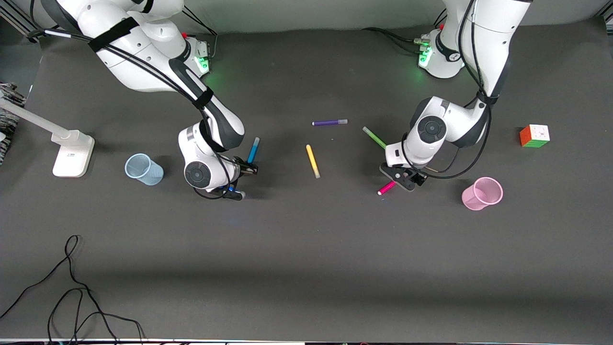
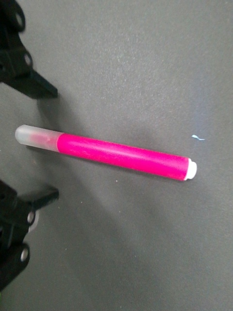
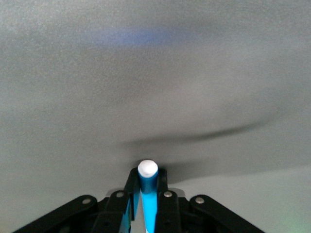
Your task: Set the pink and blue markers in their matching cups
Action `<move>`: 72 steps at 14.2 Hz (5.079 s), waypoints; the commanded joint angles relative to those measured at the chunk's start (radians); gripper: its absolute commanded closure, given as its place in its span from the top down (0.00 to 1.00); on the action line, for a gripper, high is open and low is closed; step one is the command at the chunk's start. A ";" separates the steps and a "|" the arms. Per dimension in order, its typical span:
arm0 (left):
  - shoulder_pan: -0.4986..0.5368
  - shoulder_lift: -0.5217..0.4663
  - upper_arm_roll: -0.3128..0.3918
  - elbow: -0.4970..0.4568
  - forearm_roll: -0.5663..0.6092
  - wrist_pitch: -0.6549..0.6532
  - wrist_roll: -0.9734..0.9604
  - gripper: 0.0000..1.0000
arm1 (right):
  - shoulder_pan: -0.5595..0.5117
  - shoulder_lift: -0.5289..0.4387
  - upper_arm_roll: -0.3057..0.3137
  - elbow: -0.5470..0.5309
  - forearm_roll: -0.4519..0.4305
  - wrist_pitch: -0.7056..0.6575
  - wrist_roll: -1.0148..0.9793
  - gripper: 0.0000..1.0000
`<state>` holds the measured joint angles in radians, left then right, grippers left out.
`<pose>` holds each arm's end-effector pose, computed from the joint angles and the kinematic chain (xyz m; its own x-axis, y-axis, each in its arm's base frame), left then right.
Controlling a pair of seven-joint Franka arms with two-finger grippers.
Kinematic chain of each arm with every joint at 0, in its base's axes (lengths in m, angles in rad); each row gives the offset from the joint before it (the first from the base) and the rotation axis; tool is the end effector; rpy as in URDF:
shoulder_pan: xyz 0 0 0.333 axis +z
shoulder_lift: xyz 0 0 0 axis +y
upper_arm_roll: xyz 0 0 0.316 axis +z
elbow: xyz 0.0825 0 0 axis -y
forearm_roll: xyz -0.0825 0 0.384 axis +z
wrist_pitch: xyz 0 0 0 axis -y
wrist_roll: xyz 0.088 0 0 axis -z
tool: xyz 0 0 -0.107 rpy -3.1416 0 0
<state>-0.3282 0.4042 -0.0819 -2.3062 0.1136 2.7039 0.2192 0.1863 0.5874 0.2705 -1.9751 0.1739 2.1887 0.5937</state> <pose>0.4773 -0.2137 0.1699 0.7480 -0.6637 -0.0077 -0.6637 -0.7479 -0.0142 0.5083 0.2588 0.1552 0.8635 -0.2499 -0.4380 -0.2762 -0.9611 0.0038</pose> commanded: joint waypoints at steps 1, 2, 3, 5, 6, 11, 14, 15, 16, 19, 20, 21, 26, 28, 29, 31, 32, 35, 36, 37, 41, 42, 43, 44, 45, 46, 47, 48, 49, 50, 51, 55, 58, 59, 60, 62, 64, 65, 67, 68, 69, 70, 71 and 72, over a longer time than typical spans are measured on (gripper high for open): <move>0.003 0.004 -0.001 0.013 0.017 -0.006 -0.004 0.50 | -0.004 -0.047 0.001 0.001 0.012 -0.039 0.018 0.00; 0.003 0.004 -0.002 0.016 0.015 -0.007 -0.006 0.39 | -0.007 -0.079 -0.005 0.005 0.012 -0.073 0.023 0.00; 0.003 0.004 -0.001 0.019 0.014 -0.009 -0.011 0.29 | -0.018 -0.105 -0.010 0.021 0.013 -0.125 0.026 0.00; 0.003 0.004 -0.002 0.021 0.011 -0.009 -0.014 0.14 | -0.025 -0.190 -0.063 0.035 0.009 -0.213 0.008 0.00; 0.003 0.002 -0.002 0.021 0.008 -0.009 -0.015 0.07 | -0.025 -0.242 -0.080 0.041 -0.004 -0.262 0.005 0.00; 0.031 -0.050 -0.004 0.094 0.000 -0.151 -0.044 0.07 | -0.025 -0.409 -0.158 0.182 -0.160 -0.498 -0.122 0.00; 0.075 -0.099 -0.004 0.229 -0.043 -0.404 -0.050 0.07 | -0.025 -0.484 -0.214 0.180 -0.250 -0.503 -0.288 0.00; 0.093 -0.120 -0.003 0.263 -0.063 -0.470 -0.052 0.07 | -0.025 -0.504 -0.215 0.177 -0.287 -0.498 -0.316 0.00; 0.119 -0.151 -0.002 0.290 -0.087 -0.537 -0.055 0.07 | -0.025 -0.520 -0.221 0.176 -0.328 -0.489 -0.337 0.00; 0.230 -0.215 -0.002 0.419 -0.123 -0.836 -0.044 0.02 | -0.025 -0.578 -0.275 0.124 -0.373 -0.426 -0.466 0.00; 0.256 -0.209 -0.001 0.477 -0.121 -0.937 -0.044 0.02 | -0.025 -0.607 -0.290 0.090 -0.386 -0.394 -0.497 0.00; 0.279 -0.205 -0.001 0.519 -0.115 -1.008 -0.047 0.02 | -0.025 -0.645 -0.321 0.031 -0.389 -0.330 -0.538 0.00; 0.400 -0.189 0.001 0.577 -0.103 -1.150 -0.063 0.02 | -0.025 -0.756 -0.430 -0.307 -0.390 0.084 -0.636 0.00; 0.408 -0.157 0.007 0.605 -0.100 -1.205 -0.066 0.02 | -0.024 -0.758 -0.474 -0.407 -0.389 0.225 -0.686 0.00; 0.409 -0.127 0.007 0.631 -0.080 -1.239 -0.089 0.02 | -0.024 -0.762 -0.487 -0.451 -0.389 0.273 -0.687 0.00; 0.408 -0.069 0.005 0.677 -0.049 -1.302 -0.118 0.02 | -0.024 -0.759 -0.520 -0.531 -0.389 0.388 -0.692 0.00; 0.406 -0.042 0.005 0.691 -0.037 -1.316 -0.124 0.02 | -0.024 -0.750 -0.522 -0.556 -0.390 0.435 -0.692 0.00; 0.405 0.019 0.005 0.694 -0.005 -1.326 -0.167 0.02 | -0.025 -0.703 -0.537 -0.573 -0.390 0.520 -0.698 0.00; 0.403 0.042 0.005 0.696 0.004 -1.332 -0.169 0.02 | -0.025 -0.689 -0.545 -0.574 -0.390 0.545 -0.710 0.00; 0.403 0.065 0.005 0.696 0.012 -1.333 -0.169 0.02 | -0.025 -0.673 -0.554 -0.580 -0.390 0.569 -0.713 0.00; 0.396 0.146 0.004 0.719 0.049 -1.323 -0.172 0.02 | -0.025 -0.638 -0.565 -0.596 -0.390 0.626 -0.716 0.00; 0.396 0.156 0.004 0.720 0.051 -1.320 -0.169 0.02 | -0.025 -0.635 -0.567 -0.602 -0.390 0.643 -0.716 0.00; 0.396 0.163 0.002 0.722 0.051 -1.317 -0.169 0.02 | -0.025 -0.633 -0.565 -0.607 -0.390 0.651 -0.716 0.03; 0.396 0.173 0.004 0.725 0.052 -1.316 -0.169 0.03 | -0.025 -0.630 -0.567 -0.607 -0.390 0.651 -0.716 0.14; 0.393 0.185 0.002 0.729 0.057 -1.316 -0.169 0.08 | -0.025 -0.627 -0.567 -0.607 -0.390 0.651 -0.715 0.55; 0.391 0.194 0.002 0.740 0.060 -1.319 -0.166 0.27 | -0.025 -0.627 -0.574 -0.605 -0.390 0.651 -0.715 0.83; 0.391 0.202 0.002 0.752 0.058 -1.326 -0.153 0.76 | -0.025 -0.627 -0.577 -0.605 -0.390 0.649 -0.715 0.94; 0.391 0.206 0.002 0.766 0.058 -1.334 -0.153 1.00 | -0.025 -0.627 -0.577 -0.604 -0.390 0.645 -0.715 1.00; 0.390 0.205 0.001 0.771 0.058 -1.336 -0.156 1.00 | -0.025 -0.629 -0.577 -0.600 -0.390 0.640 -0.710 1.00; 0.388 0.202 -0.001 0.777 0.057 -1.337 -0.156 1.00 | -0.025 -0.629 -0.577 -0.596 -0.390 0.638 -0.706 1.00; 0.388 0.202 -0.002 0.791 0.055 -1.343 -0.159 1.00 | -0.025 -0.629 -0.577 -0.593 -0.390 0.638 -0.703 1.00; 0.374 0.206 -0.004 0.834 0.055 -1.382 -0.161 1.00 | -0.024 -0.618 -0.570 -0.481 -0.364 0.427 -0.698 1.00; 0.376 0.206 -0.004 0.834 0.057 -1.380 -0.155 1.00 | -0.019 -0.624 -0.561 -0.421 -0.305 0.321 -0.700 1.00; 0.376 0.206 -0.004 0.835 0.057 -1.380 -0.155 1.00 | -0.019 -0.630 -0.538 -0.389 -0.289 0.272 -0.700 1.00; 0.376 0.205 -0.003 0.835 0.058 -1.382 -0.155 1.00 | -0.019 -0.633 -0.530 -0.345 -0.277 0.200 -0.700 1.00; 0.377 0.202 0.001 0.837 0.066 -1.383 -0.152 1.00 | -0.019 -0.638 -0.510 -0.234 -0.261 0.024 -0.698 1.00; 0.393 0.168 -0.001 0.789 0.070 -1.363 -0.144 1.00 | -0.019 -0.643 -0.493 -0.141 -0.238 -0.113 -0.700 1.00; 0.391 0.129 0.001 0.741 0.070 -1.322 -0.139 1.00 | -0.019 -0.647 -0.491 -0.114 -0.232 -0.153 -0.700 1.00; 0.394 -0.012 0.002 0.531 0.069 -1.153 -0.138 1.00 | -0.019 -0.661 -0.490 -0.096 -0.229 -0.187 -0.709 1.00; 0.400 -0.080 0.005 0.413 0.069 -1.047 -0.138 1.00 | -0.019 -0.673 -0.490 -0.093 -0.229 -0.194 -0.710 1.00; 0.422 -0.120 0.004 0.331 0.069 -0.973 -0.136 1.00 | -0.019 -0.679 -0.488 -0.081 -0.229 -0.211 -0.710 1.00; 0.429 -0.129 0.004 0.291 0.067 -0.933 -0.136 1.00 | -0.019 -0.679 -0.488 -0.058 -0.229 -0.245 -0.710 1.00; 0.429 -0.128 0.004 0.266 0.067 -0.905 -0.136 1.00 | -0.019 -0.675 -0.488 -0.041 -0.229 -0.263 -0.710 1.00; 0.429 -0.128 0.004 0.239 0.067 -0.876 -0.136 1.00 | -0.018 -0.675 -0.488 -0.034 -0.228 -0.265 -0.712 1.00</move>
<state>0.0928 0.3356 -0.0771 -1.9479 0.1728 1.7471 0.0721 0.1640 -0.0829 -0.2175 -2.0429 -0.0724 1.9617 -0.1060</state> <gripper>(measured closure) 0.000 0.000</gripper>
